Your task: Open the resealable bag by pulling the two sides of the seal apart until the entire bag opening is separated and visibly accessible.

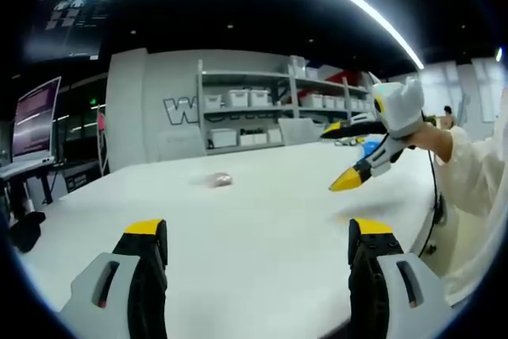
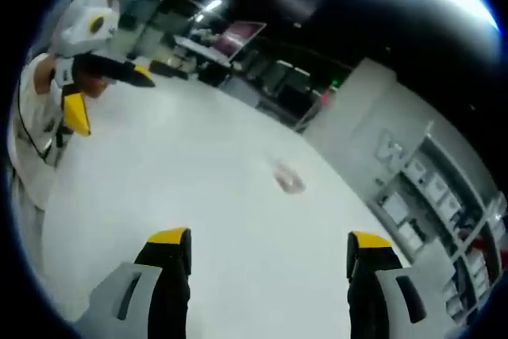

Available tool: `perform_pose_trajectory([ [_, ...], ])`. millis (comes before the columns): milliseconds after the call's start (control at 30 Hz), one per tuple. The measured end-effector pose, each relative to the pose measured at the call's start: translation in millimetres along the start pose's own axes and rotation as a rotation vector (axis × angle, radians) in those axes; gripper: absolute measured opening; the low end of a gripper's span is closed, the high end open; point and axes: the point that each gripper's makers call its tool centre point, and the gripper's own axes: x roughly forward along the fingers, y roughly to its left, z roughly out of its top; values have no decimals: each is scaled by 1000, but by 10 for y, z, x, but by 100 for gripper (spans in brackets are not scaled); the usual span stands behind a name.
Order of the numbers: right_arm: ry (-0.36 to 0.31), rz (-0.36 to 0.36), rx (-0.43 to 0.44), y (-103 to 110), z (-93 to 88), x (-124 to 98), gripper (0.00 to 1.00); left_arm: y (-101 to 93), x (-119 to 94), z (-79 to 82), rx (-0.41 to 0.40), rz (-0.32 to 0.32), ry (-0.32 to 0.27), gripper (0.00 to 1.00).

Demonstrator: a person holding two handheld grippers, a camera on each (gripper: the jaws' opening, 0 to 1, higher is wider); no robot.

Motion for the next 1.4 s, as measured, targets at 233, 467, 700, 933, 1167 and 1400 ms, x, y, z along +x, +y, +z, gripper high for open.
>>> perform_pose_trajectory([
  [233, 2, 20, 0, -30, 31, 82, 79, -10, 1, 2, 1, -1, 0, 93],
  [467, -16, 45, 62, -80, 101, 155, 78, -29, 5, 5, 2, -5, -1, 93],
  [700, -8, 52, 62, -61, 105, 230, 78, -30, -1, -10, 0, -5, 0, 93],
  [933, -10, 46, 104, -93, 85, 282, 76, -22, -15, -9, -1, -1, -1, 93],
  [1167, -19, 62, 165, -117, 107, 376, 75, -50, -3, -18, -1, -7, 3, 93],
  [1400, -31, 71, 215, -153, 144, 518, 75, -62, 0, -18, -1, -9, 5, 93],
])
